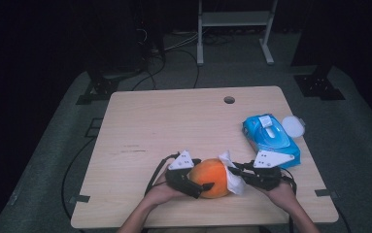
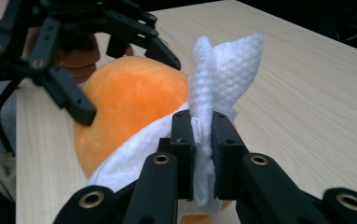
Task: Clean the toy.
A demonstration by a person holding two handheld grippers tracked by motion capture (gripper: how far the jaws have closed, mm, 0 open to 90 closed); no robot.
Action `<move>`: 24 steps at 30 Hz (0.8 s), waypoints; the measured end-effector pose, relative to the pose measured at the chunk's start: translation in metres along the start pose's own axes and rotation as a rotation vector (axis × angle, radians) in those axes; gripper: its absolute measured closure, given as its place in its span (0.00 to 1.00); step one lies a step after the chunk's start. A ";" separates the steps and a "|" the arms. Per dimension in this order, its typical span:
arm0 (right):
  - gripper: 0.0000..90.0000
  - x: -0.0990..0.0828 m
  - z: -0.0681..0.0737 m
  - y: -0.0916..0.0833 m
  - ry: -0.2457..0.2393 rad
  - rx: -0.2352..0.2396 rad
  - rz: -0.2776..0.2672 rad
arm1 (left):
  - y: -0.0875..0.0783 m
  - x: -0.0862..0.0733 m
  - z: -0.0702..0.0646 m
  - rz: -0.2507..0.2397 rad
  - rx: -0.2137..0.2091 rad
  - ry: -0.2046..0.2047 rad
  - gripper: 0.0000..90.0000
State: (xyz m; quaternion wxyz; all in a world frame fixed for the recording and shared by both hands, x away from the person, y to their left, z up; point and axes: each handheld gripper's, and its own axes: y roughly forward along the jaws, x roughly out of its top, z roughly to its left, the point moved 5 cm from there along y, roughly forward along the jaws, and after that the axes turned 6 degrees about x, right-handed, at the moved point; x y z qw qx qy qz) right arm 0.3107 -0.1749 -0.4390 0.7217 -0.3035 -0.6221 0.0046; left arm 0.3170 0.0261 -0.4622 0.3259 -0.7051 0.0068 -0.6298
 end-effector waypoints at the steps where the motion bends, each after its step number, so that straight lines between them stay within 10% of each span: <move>1: 0.89 0.001 0.000 -0.001 0.009 -0.002 0.000 | 0.000 0.001 -0.002 0.008 0.010 0.003 0.14; 16: 0.90 0.009 0.004 -0.004 0.012 0.000 -0.024 | 0.002 0.004 -0.014 -0.042 0.040 0.072 0.24; 19: 0.90 0.019 0.018 0.002 -0.020 0.054 -0.048 | 0.002 0.003 -0.017 -0.049 0.023 0.115 0.19; 24: 0.89 0.010 0.016 0.003 -0.020 0.078 -0.023 | 0.005 0.000 -0.010 -0.042 -0.008 0.063 0.02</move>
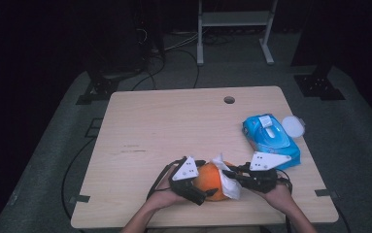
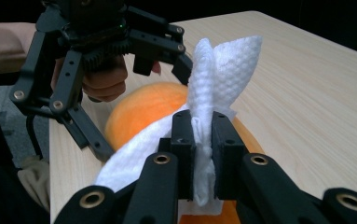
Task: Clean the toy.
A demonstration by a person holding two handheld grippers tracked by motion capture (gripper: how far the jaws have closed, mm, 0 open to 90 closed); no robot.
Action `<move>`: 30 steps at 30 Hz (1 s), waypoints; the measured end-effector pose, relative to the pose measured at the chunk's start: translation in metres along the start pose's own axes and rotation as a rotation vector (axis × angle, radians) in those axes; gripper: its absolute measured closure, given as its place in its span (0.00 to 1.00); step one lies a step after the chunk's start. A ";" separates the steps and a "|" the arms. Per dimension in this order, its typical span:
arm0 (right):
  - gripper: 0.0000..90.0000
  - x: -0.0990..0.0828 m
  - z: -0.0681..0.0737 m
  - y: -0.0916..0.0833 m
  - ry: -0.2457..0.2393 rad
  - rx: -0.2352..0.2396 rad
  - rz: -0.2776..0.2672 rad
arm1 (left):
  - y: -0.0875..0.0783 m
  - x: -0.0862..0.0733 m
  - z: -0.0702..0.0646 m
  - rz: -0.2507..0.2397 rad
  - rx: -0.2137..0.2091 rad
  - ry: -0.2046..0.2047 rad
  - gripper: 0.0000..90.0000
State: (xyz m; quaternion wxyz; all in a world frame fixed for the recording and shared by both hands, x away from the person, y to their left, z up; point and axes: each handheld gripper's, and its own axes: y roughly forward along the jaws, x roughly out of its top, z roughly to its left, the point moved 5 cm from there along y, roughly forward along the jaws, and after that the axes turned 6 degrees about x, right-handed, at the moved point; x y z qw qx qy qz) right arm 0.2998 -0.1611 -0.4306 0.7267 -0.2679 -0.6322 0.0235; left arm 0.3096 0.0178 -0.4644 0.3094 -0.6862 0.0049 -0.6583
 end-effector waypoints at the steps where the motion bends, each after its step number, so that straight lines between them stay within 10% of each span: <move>1: 0.89 -0.001 -0.002 -0.002 0.007 0.002 -0.003 | 0.002 -0.002 0.000 0.007 -0.015 -0.026 0.02; 10: 0.90 0.020 0.008 -0.004 -0.006 -0.001 -0.087 | -0.004 0.016 -0.006 -0.068 0.068 0.017 0.30; 13: 0.90 0.029 0.018 0.001 -0.085 -0.029 -0.072 | -0.011 0.024 -0.008 -0.080 0.091 0.044 0.32; 20: 0.90 0.008 -0.005 0.000 0.027 -0.063 -0.040 | -0.014 0.021 -0.001 -0.039 0.104 0.023 0.33; 26: 0.90 0.031 0.017 0.003 -0.061 -0.056 -0.088 | -0.020 0.028 -0.001 -0.066 0.109 0.021 0.33; 30: 0.89 0.015 0.002 0.005 -0.004 -0.080 -0.038 | -0.020 0.025 0.002 -0.029 0.116 0.011 0.33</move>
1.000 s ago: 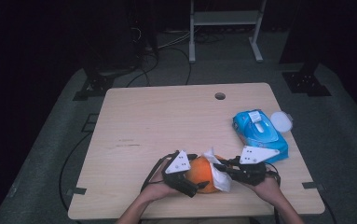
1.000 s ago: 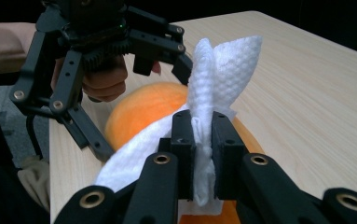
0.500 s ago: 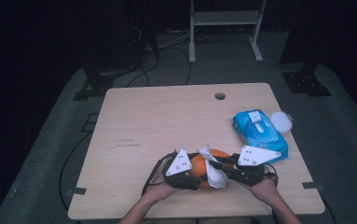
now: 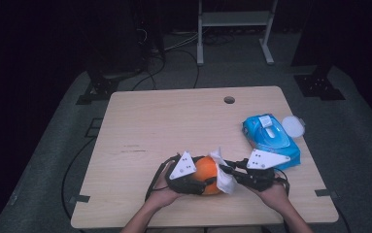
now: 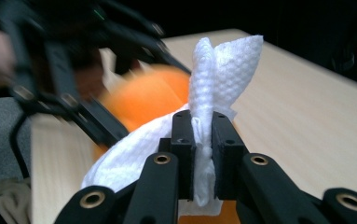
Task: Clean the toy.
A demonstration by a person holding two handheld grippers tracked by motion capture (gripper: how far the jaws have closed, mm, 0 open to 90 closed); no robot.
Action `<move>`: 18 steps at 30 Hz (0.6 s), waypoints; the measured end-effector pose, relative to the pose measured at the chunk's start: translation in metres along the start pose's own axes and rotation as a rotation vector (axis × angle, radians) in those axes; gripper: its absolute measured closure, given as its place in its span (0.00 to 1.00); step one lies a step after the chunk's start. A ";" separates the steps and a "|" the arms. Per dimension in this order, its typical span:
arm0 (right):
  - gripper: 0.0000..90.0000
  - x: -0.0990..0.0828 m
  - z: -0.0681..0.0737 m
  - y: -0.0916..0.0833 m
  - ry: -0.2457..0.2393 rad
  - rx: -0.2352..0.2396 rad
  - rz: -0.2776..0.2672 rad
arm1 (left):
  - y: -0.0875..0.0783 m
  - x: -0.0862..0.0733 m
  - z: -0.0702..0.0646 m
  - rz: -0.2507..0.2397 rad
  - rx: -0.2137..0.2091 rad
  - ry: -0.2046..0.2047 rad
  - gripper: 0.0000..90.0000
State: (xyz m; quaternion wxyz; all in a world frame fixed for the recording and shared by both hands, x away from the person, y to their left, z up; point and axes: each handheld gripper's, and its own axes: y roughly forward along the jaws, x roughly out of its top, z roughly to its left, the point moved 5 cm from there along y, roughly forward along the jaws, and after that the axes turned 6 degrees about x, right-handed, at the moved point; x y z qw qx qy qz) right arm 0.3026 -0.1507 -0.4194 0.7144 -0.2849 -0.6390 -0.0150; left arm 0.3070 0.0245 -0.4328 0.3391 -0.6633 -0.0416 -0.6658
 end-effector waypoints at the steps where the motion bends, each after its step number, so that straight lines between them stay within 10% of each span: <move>1: 0.89 -0.002 -0.001 0.001 0.016 0.000 0.002 | 0.000 0.000 0.000 0.000 -0.001 -0.001 0.33; 5: 0.89 0.011 0.011 0.002 0.053 0.059 -0.073 | 0.003 0.001 -0.002 -0.007 -0.024 -0.016 0.28; 18: 0.90 -0.008 0.003 0.008 0.033 0.023 -0.014 | 0.002 -0.013 0.011 -0.026 -0.143 -0.059 0.11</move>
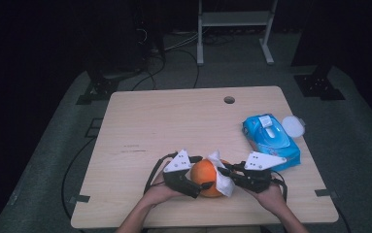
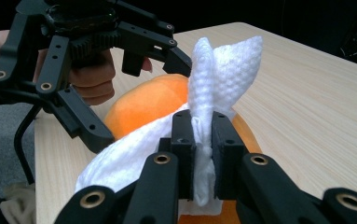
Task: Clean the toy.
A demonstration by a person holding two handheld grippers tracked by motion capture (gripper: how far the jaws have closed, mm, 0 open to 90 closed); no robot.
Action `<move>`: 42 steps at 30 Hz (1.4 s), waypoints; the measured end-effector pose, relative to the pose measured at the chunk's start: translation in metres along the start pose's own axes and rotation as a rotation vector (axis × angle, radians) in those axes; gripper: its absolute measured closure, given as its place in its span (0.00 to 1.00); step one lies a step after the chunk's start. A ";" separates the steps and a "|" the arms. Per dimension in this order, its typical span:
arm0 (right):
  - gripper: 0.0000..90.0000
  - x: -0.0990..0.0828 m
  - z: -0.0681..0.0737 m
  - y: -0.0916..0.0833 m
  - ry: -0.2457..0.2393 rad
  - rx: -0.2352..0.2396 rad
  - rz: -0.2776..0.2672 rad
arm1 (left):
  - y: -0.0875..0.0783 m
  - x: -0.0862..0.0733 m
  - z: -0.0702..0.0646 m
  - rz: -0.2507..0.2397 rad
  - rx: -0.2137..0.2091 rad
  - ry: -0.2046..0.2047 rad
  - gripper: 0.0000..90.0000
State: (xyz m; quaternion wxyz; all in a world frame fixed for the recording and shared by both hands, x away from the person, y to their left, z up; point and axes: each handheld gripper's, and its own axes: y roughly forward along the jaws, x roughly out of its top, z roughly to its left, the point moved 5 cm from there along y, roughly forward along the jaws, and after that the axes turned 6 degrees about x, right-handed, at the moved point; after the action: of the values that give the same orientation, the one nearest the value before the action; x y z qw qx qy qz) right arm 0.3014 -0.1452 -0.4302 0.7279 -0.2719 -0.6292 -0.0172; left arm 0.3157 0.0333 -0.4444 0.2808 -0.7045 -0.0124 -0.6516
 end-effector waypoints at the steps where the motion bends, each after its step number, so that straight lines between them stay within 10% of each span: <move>1: 0.90 -0.001 -0.001 -0.001 -0.006 -0.005 0.001 | 0.000 -0.001 0.001 -0.008 0.001 0.000 0.11; 8: 0.90 -0.006 -0.011 -0.008 0.040 -0.020 -0.004 | 0.008 -0.014 0.008 -0.018 -0.036 -0.071 0.08; 16: 0.90 0.011 0.002 -0.011 0.014 -0.021 -0.071 | 0.004 0.000 -0.001 0.011 0.069 0.009 0.35; 20: 0.90 0.011 0.003 -0.009 -0.007 -0.024 -0.067 | -0.003 0.007 -0.001 -0.002 0.067 -0.016 0.37; 29: 0.90 0.012 0.008 -0.005 -0.003 -0.025 -0.077 | -0.001 0.008 -0.002 0.027 0.108 -0.026 0.34; 34: 0.90 0.002 -0.002 -0.003 -0.009 -0.057 -0.037 | -0.003 0.006 0.000 0.011 0.017 -0.055 0.18; 42: 0.90 0.004 -0.001 -0.008 -0.011 -0.073 -0.043 | 0.001 -0.001 0.003 0.012 0.095 -0.006 0.30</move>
State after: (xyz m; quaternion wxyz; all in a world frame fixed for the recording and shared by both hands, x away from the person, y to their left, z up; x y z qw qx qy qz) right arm 0.3001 -0.1509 -0.4239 0.7134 -0.2846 -0.6380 -0.0541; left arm 0.3181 0.0341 -0.4455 0.3180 -0.6923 -0.0399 -0.6465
